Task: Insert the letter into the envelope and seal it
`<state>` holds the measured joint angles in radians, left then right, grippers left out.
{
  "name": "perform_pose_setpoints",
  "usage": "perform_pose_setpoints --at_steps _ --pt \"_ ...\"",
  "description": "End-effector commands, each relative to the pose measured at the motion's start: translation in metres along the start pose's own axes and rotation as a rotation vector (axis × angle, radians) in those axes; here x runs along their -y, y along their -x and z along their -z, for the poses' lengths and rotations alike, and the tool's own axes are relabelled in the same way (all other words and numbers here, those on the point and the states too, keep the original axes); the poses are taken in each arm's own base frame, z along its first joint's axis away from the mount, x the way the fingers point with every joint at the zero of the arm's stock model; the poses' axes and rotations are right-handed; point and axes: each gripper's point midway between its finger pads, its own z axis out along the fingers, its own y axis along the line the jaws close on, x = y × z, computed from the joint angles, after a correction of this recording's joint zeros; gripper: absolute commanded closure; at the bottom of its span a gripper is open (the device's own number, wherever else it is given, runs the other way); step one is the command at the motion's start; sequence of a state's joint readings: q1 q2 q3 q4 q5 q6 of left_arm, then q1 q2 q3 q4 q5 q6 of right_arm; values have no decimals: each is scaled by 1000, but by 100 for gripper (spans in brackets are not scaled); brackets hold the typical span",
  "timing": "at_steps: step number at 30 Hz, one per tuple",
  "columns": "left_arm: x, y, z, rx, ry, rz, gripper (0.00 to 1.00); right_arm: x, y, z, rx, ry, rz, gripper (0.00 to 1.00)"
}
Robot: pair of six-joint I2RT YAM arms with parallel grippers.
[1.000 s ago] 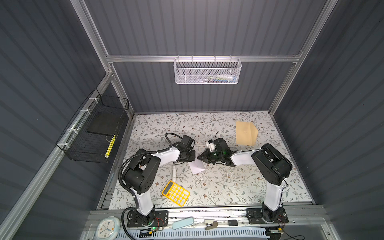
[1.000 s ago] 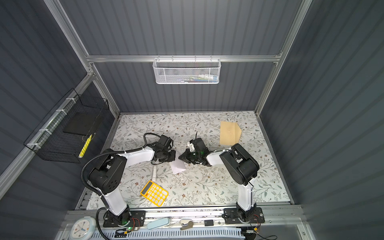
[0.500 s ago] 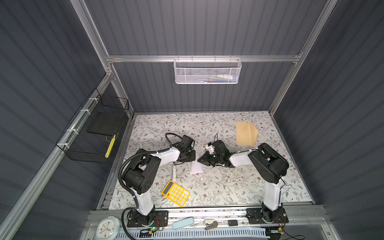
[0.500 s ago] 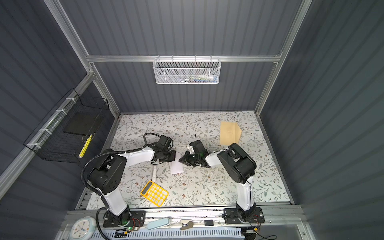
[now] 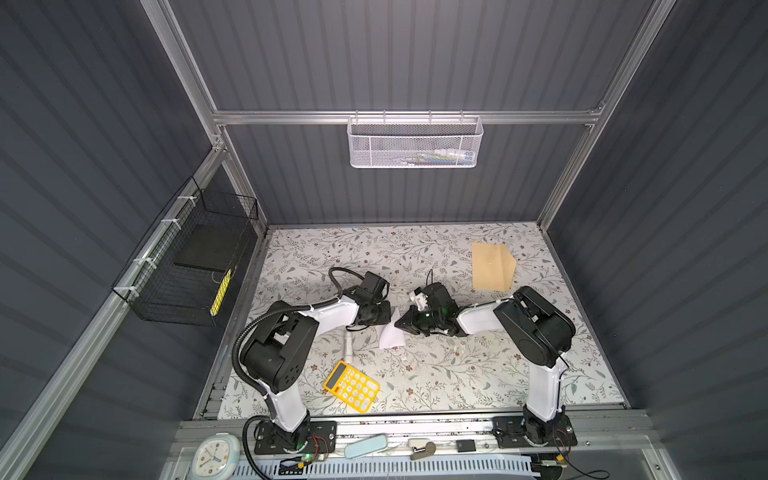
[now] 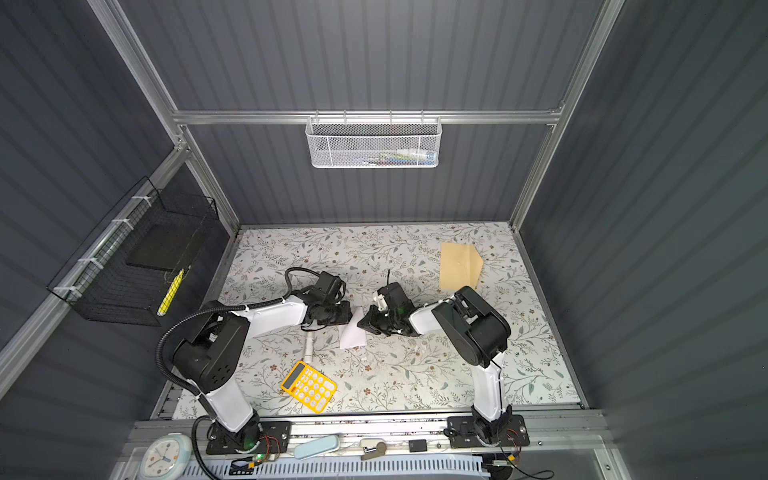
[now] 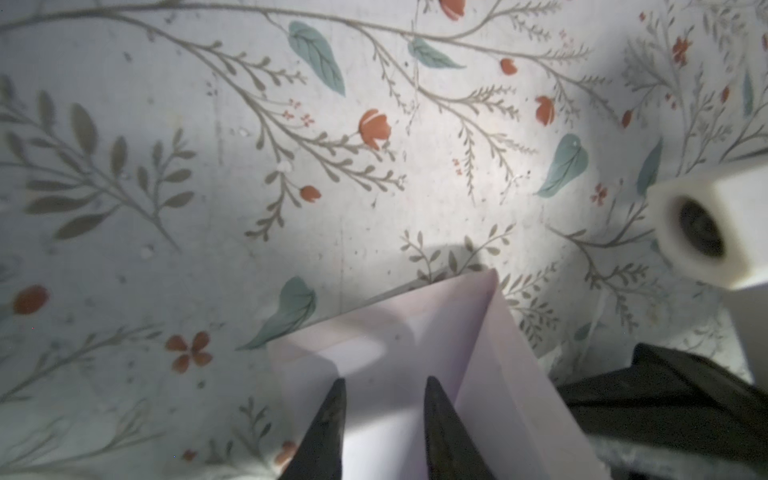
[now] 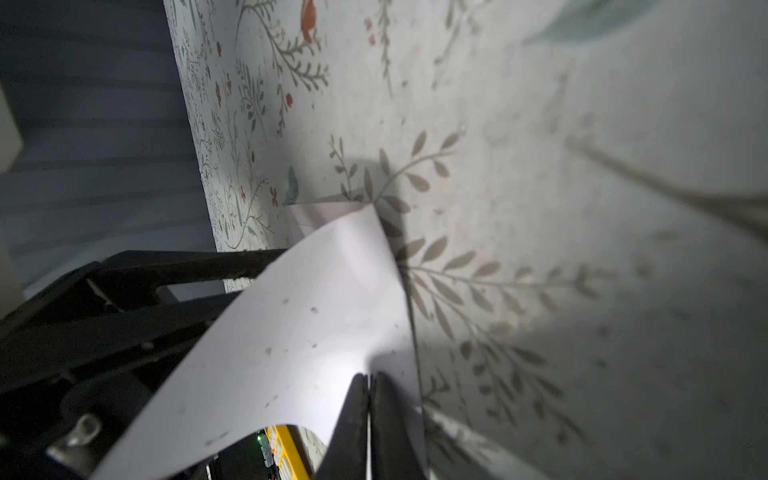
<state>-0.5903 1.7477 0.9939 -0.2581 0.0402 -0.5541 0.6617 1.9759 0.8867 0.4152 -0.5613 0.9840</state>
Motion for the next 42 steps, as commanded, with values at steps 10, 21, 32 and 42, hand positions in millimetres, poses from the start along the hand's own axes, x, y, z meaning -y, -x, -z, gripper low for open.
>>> perform_pose_setpoints --at_steps 10,21,32,42 --pt "18 49 78 136 35 46 35 26 -13 -3 -27 -105 -4 91" --pt "49 23 16 -8 -133 41 72 18 -15 -2 -20 -98 26 90" --pt "21 -13 -22 -92 -42 72 91 16 -17 0 -18 -99 37 90" --pt "-11 -38 -30 -144 88 97 100 21 -25 11 -13 -128 44 90"
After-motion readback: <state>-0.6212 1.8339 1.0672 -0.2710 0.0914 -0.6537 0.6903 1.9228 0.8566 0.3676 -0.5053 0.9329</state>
